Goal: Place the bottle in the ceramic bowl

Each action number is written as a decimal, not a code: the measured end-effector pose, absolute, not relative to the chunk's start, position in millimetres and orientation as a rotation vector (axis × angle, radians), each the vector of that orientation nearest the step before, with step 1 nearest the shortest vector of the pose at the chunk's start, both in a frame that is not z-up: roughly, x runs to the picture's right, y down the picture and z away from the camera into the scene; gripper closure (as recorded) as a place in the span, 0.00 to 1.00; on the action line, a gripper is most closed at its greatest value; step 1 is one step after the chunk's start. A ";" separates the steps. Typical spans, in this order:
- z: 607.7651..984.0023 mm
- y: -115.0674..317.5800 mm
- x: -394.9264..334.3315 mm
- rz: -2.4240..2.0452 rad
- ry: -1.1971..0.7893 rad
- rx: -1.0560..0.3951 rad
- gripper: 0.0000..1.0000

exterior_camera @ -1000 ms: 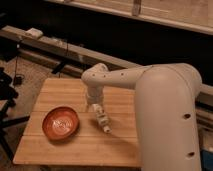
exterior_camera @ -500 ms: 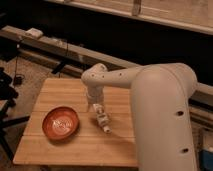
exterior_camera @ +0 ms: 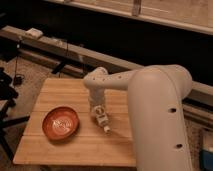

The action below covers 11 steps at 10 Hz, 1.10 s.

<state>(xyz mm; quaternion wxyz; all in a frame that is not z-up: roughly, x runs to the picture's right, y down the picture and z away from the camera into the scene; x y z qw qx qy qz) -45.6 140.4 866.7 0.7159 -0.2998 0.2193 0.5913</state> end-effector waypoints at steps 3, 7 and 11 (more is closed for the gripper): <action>869.3 147.9 -48.0 1.298 0.497 -0.671 0.55; 859.8 155.2 -46.7 1.295 0.516 -0.687 0.93; 797.6 126.9 -85.6 1.200 0.417 -0.726 1.00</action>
